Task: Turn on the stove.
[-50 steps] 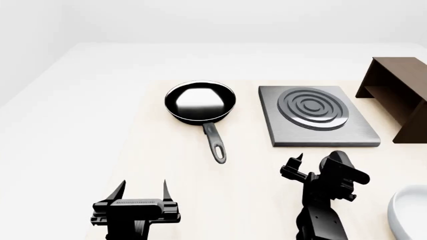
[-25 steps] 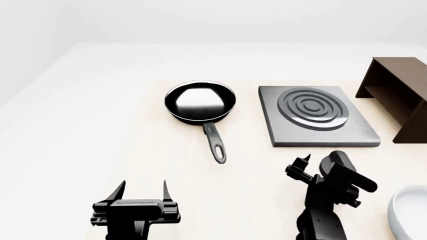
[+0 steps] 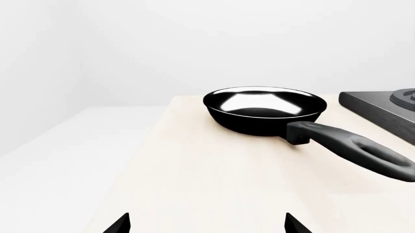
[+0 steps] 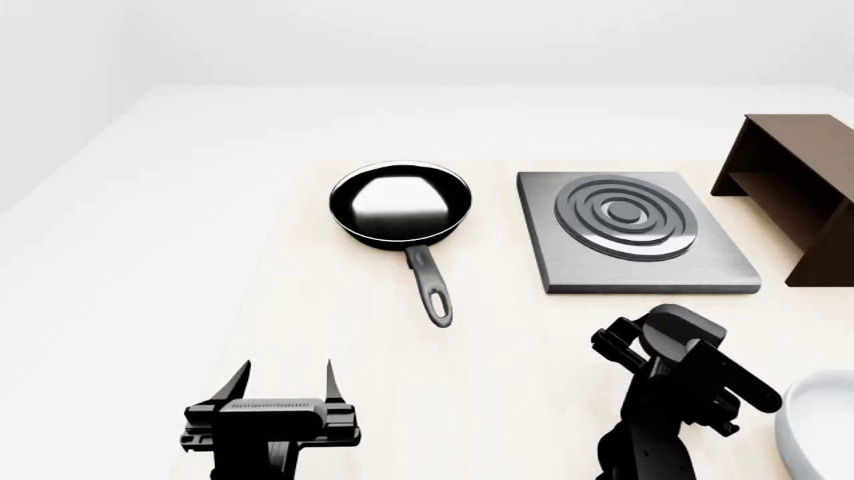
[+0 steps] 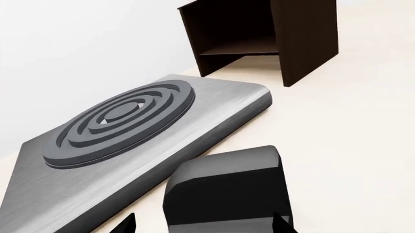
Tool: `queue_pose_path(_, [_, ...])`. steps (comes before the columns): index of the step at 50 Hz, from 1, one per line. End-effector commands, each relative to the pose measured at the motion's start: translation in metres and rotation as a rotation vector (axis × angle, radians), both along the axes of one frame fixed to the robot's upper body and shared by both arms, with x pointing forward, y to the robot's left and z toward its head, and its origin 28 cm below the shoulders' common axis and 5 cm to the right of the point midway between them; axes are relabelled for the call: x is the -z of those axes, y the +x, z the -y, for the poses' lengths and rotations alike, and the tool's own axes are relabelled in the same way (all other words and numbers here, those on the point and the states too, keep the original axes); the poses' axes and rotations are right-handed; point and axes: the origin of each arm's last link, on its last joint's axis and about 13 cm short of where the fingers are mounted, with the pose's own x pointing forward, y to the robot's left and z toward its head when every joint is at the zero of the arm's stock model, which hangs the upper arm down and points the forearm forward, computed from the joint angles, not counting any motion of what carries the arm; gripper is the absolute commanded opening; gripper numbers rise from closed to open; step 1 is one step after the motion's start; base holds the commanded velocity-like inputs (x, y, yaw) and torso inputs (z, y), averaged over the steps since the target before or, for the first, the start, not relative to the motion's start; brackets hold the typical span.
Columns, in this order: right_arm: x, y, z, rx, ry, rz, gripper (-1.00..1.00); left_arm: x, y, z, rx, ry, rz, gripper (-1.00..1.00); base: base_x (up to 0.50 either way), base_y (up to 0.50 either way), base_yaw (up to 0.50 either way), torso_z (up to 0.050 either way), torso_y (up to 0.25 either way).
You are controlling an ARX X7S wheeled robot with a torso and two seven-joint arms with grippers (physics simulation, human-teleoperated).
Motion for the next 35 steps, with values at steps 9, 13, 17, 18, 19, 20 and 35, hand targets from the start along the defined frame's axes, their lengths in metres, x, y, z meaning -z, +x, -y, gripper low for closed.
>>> queue_pose_path(9, [-0.001,0.0,-0.001,0.005,0.001,0.011,1.0,0.0,0.001,0.0,0.0,0.0,0.0,1.0,0.0,0.0,0.0,0.0,0.0])
queue_pose_path(13, [0.0,-0.001,-0.001,0.006,-0.001,0.009,1.0,0.0,0.001,0.0,0.0,0.0,0.0,1.0,0.0,0.0,0.0,0.0,0.0])
queue_pose_path(17, [0.0,-0.001,-0.002,0.002,0.0,0.01,1.0,0.0,0.001,0.0,-0.001,-0.001,0.0,1.0,0.0,0.0,0.0,0.0,0.0])
queue_pose_path(18, [0.0,-0.001,-0.004,-0.008,-0.014,0.01,1.0,0.0,0.0,0.0,0.0,0.0,0.0,1.0,0.0,0.0,0.0,0.0,0.0])
queue_pose_path(19, [0.0,-0.002,-0.006,-0.015,-0.013,0.011,1.0,0.0,0.0,0.0,0.0,0.001,0.0,1.0,0.0,0.0,0.0,0.0,0.0])
queue_pose_path(20, [0.0,-0.002,-0.007,-0.022,-0.014,0.012,1.0,0.0,0.0,0.0,0.0,0.001,0.0,1.0,0.0,0.0,0.0,0.0,0.0])
queue_pose_path(35, [-0.028,-0.037,-0.051,-0.266,-0.024,0.122,1.0,0.0,0.0,0.0,0.002,-0.002,0.001,1.0,0.0,0.0,0.0,0.0,0.0])
